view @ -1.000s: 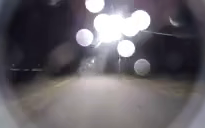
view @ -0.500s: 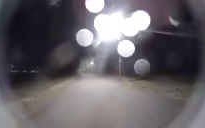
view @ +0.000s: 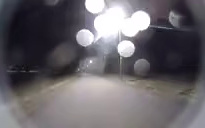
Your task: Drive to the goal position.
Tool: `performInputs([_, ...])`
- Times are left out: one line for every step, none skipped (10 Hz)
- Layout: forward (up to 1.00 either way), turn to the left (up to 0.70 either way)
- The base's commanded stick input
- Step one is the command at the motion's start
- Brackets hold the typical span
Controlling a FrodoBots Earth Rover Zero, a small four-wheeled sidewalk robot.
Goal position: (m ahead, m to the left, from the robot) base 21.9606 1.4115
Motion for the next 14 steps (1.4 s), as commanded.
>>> performInputs([1.00,0.00])
performInputs([1.00,0.00])
performInputs([1.00,0.00])
performInputs([1.00,0.31])
performInputs([1.00,0.36])
performInputs([1.00,0.34])
performInputs([1.00,0.12])
performInputs([1.00,0.03])
performInputs([1.00,0.00])
performInputs([1.00,0.00])
performInputs([1.00,0.00])
performInputs([1.00,0.00])
performInputs([1.00,0.00])
performInputs([1.00,0.00])
